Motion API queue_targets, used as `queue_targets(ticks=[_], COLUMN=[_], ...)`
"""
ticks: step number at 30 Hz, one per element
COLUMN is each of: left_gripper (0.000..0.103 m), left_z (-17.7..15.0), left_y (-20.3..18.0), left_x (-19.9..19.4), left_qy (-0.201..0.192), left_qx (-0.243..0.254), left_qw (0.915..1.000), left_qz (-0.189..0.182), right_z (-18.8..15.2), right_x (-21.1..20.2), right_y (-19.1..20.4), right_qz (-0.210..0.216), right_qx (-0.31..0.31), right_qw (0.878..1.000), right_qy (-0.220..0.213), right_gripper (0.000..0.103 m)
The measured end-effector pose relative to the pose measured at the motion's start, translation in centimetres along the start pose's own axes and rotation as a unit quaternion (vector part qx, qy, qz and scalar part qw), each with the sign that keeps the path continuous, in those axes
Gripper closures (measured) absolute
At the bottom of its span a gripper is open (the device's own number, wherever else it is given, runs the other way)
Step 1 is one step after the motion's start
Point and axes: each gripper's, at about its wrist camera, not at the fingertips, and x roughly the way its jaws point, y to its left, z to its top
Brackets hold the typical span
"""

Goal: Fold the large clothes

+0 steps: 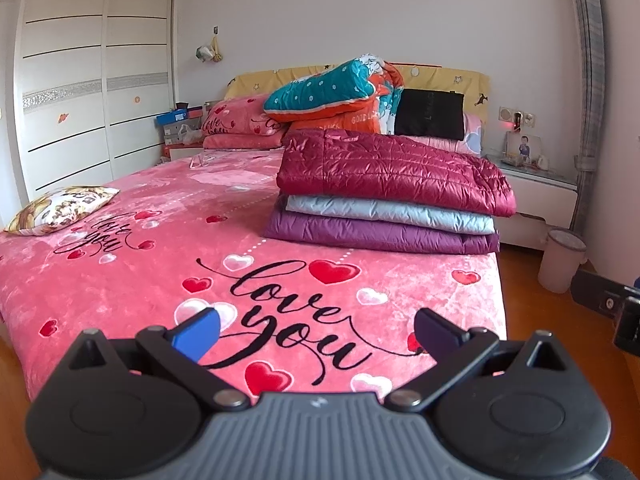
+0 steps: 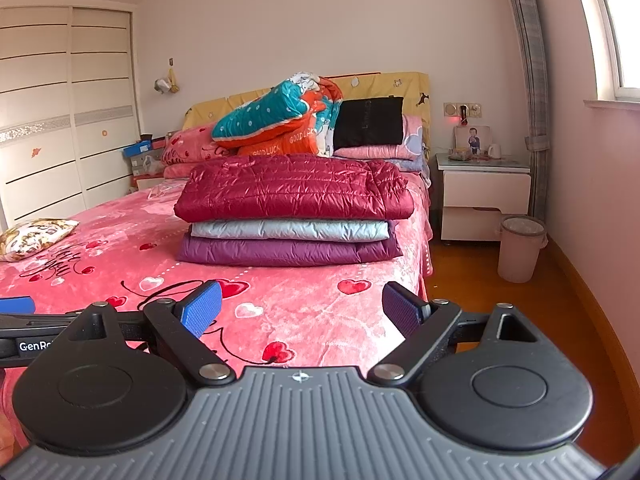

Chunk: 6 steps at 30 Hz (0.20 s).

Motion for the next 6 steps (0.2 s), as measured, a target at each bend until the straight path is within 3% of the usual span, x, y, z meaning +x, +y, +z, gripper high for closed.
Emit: queue_targets(ticks=[6], left_gripper=[0.001], left_z=[-0.45], left_y=[-0.4], left_x=[1.08], left_qy=[0.011], left_qx=[0.008], left_qw=[0.9999], left_qz=[0.005], right_z=[-0.33], right_x=[0.48], right_y=[-0.26], right_qz=[-0.001], right_qx=[0.005], right_qw=[1.0], right_qy=[0.007], right_gripper=[0.0])
